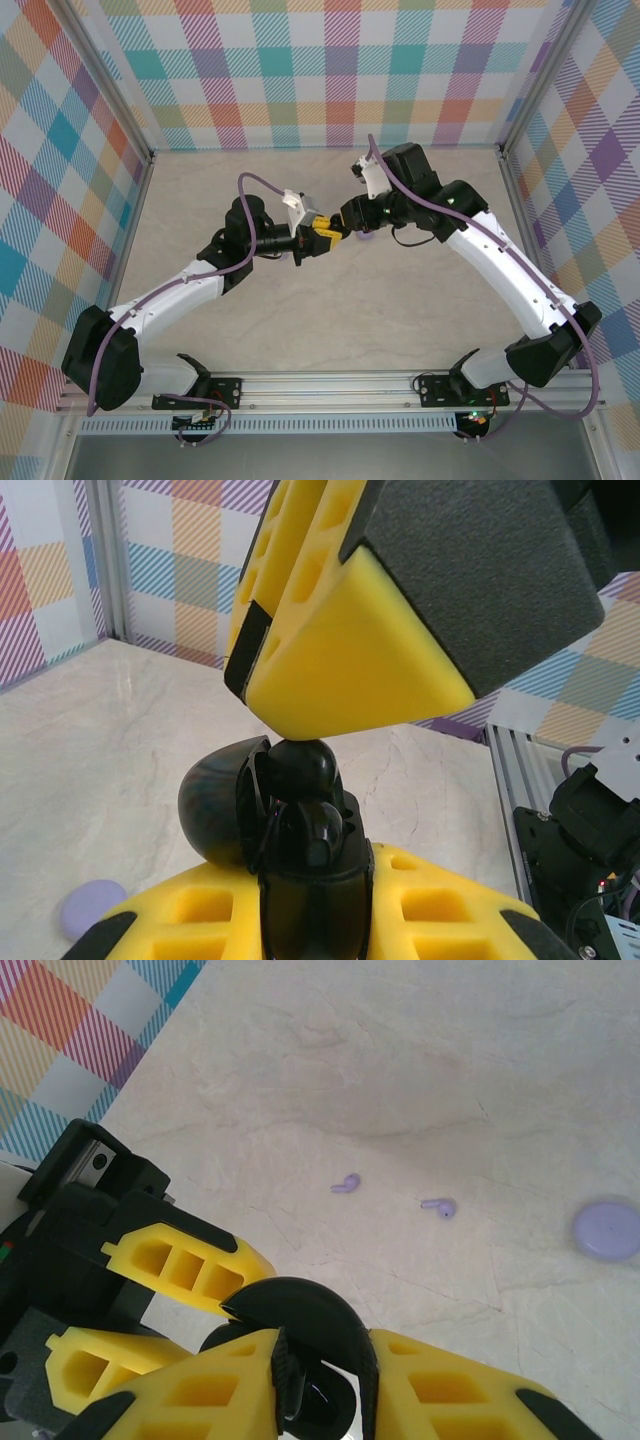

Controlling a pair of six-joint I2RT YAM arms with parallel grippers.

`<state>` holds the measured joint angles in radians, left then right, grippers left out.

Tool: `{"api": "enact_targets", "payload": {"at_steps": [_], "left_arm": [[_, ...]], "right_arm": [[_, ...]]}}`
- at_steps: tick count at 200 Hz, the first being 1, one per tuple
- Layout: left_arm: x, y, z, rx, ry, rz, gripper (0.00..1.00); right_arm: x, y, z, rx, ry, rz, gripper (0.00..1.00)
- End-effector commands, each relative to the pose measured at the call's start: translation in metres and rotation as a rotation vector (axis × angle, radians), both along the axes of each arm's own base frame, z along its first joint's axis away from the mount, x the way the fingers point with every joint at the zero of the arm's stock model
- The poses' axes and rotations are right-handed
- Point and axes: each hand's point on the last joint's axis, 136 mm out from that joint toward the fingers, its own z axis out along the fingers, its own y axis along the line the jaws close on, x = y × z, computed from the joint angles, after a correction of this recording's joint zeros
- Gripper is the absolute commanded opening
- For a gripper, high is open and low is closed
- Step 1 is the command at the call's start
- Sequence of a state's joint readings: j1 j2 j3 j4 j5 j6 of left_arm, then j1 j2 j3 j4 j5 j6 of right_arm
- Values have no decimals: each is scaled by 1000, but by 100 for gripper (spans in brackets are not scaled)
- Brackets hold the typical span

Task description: Insert the wireless bluetooth earbuds into the charging case

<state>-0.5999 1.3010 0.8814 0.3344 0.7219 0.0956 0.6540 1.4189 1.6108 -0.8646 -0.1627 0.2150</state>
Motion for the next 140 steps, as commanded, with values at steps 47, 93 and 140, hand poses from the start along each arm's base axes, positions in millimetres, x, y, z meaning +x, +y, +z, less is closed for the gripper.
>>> {"api": "enact_targets", "payload": {"at_steps": [47, 93, 140], "left_arm": [[1, 1, 24, -27, -62, 25, 0], [4, 2, 21, -18, -51, 44, 0], [2, 1, 19, -11, -49, 30, 0]], "right_arm": [[-12, 0, 1, -2, 25, 54, 27], [-15, -2, -3, -14, 39, 62, 28], [-12, -3, 6, 7, 11, 38, 28]]}}
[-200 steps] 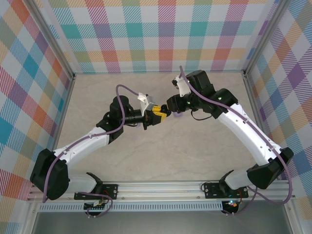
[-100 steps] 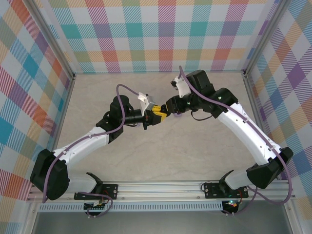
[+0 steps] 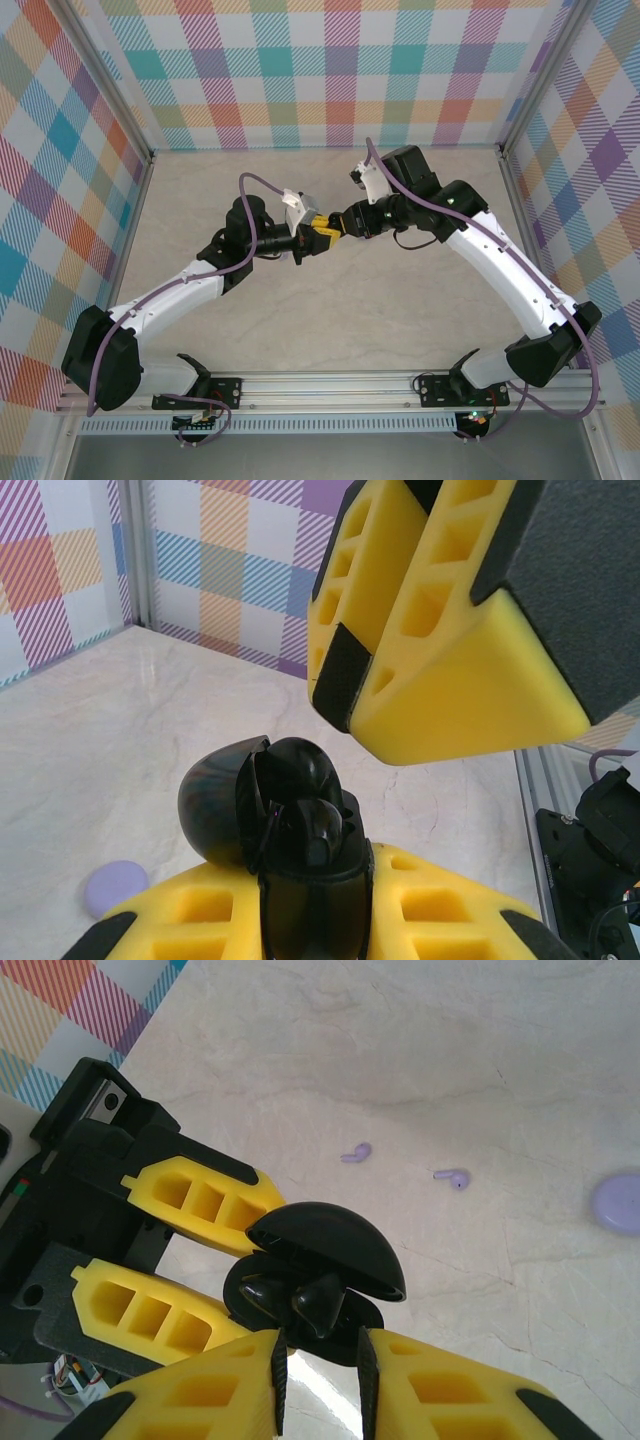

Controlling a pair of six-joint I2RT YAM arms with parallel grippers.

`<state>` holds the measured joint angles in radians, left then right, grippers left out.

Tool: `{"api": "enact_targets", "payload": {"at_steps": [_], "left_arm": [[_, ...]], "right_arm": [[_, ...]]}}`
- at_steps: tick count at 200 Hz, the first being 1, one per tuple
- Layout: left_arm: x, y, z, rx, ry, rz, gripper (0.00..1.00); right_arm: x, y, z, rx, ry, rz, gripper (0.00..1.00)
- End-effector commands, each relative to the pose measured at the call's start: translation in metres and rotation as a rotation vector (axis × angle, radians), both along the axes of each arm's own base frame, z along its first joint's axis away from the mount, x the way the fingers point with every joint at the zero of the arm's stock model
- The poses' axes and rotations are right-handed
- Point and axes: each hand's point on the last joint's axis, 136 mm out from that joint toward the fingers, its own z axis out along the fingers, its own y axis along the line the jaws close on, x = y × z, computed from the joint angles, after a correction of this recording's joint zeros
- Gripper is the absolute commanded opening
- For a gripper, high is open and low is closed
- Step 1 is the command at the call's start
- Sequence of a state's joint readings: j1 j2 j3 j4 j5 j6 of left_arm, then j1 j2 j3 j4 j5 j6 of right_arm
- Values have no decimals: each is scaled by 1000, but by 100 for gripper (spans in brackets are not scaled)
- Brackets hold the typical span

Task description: Insert the wireless bluetooth earbuds into the charging case

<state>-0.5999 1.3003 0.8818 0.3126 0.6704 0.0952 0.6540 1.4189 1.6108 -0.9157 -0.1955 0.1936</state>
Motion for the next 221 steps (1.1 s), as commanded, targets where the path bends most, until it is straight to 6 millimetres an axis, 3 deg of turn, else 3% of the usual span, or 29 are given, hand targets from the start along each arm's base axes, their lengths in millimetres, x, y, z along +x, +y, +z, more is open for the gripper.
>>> {"api": "enact_targets", "payload": {"at_steps": [1, 104, 167, 221], "left_arm": [[-6, -2, 24, -28, -61, -22, 0], [-11, -4, 20, -18, -52, -57, 0], [-12, -5, 24, -25, -58, -69, 0], [-6, -3, 23, -17, -59, -33, 0]], "right_arm": [[-1, -1, 14, 30, -30, -1, 28], [7, 5, 16, 40, -22, -10, 30], [10, 7, 0, -2, 24, -13, 31], [13, -5, -11, -83, 63, -69, 31]]}}
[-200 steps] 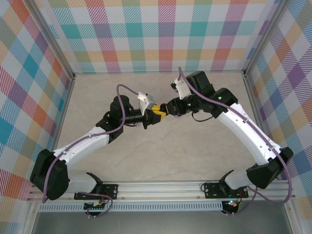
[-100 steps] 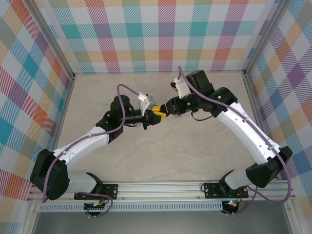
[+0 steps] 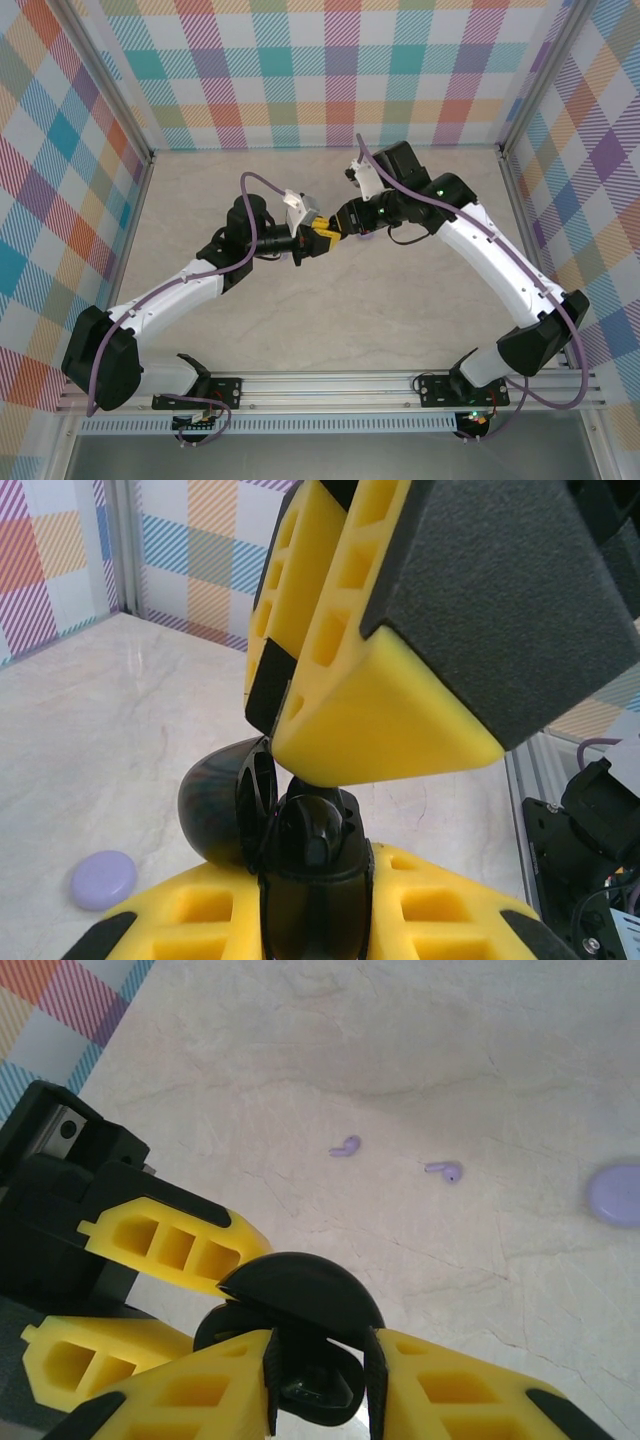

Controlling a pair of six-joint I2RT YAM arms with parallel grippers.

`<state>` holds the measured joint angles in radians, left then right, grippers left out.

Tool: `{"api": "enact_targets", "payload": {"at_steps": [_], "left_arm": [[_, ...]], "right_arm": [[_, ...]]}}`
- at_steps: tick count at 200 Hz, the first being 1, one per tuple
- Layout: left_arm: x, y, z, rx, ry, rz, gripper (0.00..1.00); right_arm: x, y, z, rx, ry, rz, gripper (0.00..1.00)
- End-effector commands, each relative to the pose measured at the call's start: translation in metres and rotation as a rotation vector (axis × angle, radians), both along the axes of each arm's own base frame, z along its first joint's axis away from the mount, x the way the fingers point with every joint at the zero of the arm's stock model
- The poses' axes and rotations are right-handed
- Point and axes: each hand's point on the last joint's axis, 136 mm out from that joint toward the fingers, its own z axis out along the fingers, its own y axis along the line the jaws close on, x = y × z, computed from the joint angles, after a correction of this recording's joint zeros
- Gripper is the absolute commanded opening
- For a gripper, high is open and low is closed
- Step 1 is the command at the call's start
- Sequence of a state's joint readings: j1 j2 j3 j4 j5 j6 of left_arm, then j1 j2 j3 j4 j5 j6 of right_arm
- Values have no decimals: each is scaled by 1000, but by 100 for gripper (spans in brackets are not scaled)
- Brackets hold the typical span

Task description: Insert the wireless bluetooth earbuds into the charging case

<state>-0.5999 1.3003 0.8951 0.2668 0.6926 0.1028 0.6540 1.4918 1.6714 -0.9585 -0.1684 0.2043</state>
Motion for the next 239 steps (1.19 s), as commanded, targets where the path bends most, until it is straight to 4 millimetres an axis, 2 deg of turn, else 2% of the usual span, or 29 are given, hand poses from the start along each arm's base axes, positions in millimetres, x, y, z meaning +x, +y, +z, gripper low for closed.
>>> {"api": "enact_targets", "payload": {"at_steps": [1, 31, 60, 94, 139, 181, 239], "left_arm": [[-1, -3, 25, -34, -82, -10, 0], [1, -3, 23, -32, -74, -7, 0], [1, -4, 23, -37, -67, -7, 0], [0, -5, 23, -40, -58, -13, 0], [-7, -4, 33, -56, -63, -41, 0], [-20, -4, 55, -104, -83, -98, 0], [-36, -6, 75, -168, -97, -184, 0]], "right_arm": [[1, -9, -1, -39, 25, -41, 31], [-3, -6, 1, -24, 41, -25, 33], [-2, -7, 11, 0, 5, -36, 35], [6, -22, 21, -1, -70, -126, 37], [14, -41, 12, 7, -26, -180, 37], [18, -43, -2, 98, 41, -149, 30], [12, -23, -3, 222, 73, -42, 18]]}}
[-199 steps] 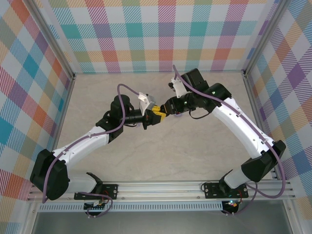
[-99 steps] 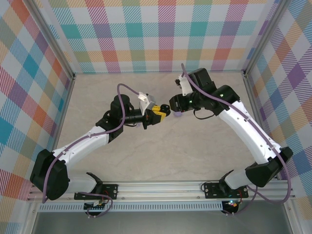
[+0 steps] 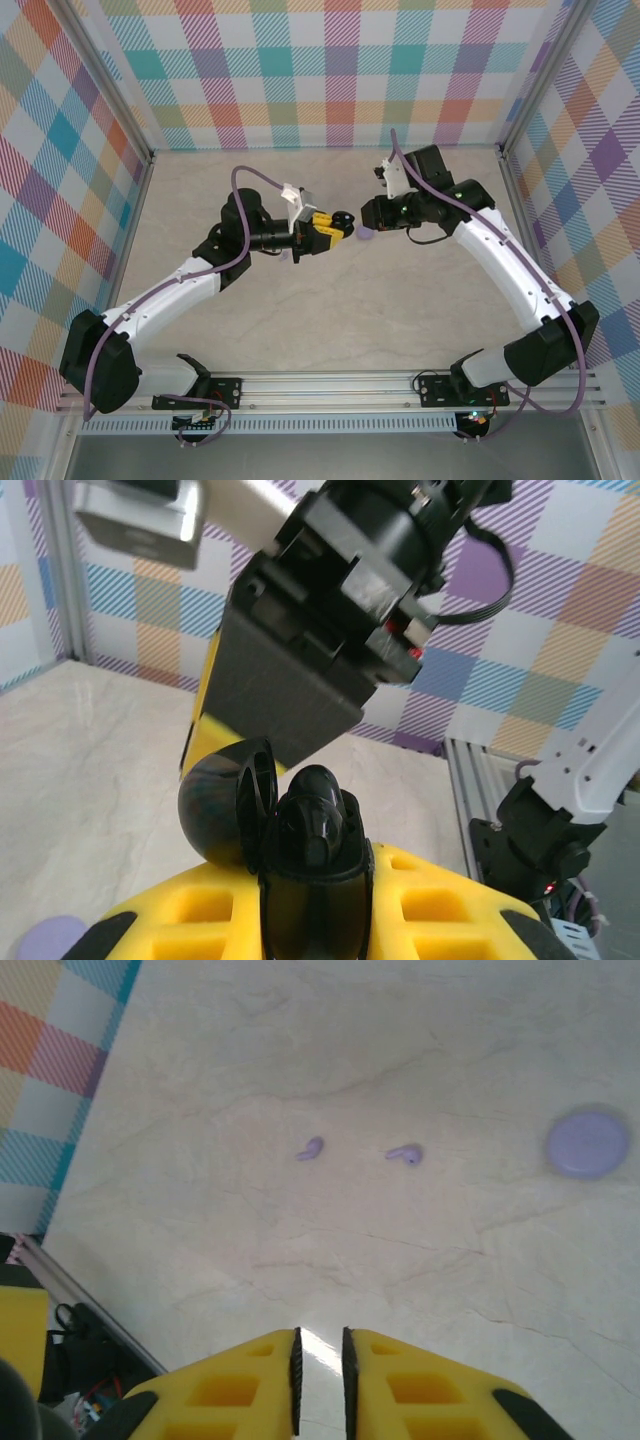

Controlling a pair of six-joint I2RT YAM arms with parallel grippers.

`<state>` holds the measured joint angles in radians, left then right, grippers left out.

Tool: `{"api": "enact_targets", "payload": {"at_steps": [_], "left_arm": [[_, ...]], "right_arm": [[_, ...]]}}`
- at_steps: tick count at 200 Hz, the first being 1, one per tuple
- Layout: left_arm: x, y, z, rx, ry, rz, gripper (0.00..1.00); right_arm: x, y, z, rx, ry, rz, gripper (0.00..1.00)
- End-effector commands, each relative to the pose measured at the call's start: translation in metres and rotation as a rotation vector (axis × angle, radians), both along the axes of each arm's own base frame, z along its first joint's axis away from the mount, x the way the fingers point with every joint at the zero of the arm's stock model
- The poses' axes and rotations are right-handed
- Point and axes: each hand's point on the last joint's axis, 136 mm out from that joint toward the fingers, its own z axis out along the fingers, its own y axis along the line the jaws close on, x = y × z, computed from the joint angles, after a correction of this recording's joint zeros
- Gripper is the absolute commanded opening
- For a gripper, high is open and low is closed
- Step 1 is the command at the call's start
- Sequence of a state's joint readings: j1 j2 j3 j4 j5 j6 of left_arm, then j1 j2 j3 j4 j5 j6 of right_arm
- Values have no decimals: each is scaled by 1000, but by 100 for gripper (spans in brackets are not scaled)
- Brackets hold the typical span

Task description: Insert the wireless bluetooth earbuds into the charging case

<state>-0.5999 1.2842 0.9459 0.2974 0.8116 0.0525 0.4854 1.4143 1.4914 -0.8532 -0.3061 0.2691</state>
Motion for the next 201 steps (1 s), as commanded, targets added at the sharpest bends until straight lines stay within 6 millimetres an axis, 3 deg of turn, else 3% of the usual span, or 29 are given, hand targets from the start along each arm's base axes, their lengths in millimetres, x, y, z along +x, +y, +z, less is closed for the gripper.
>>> {"api": "enact_targets", "payload": {"at_steps": [1, 61, 154, 179, 201], "left_arm": [[-18, 0, 38, -90, -76, -72, 0], [-27, -3, 39, -111, -61, -135, 0], [1, -12, 12, -32, 60, -48, 0], [11, -9, 9, -21, 65, 17, 0], [24, -6, 3, -4, 85, 96, 0]], "right_arm": [[-5, 15, 18, 114, -32, 78, 18], [-15, 30, 30, 222, -51, 176, 16], [-33, 31, 53, 287, -122, 246, 18], [-23, 21, 44, 218, -118, 172, 22], [-8, 1, 32, 101, -131, 43, 26]]}}
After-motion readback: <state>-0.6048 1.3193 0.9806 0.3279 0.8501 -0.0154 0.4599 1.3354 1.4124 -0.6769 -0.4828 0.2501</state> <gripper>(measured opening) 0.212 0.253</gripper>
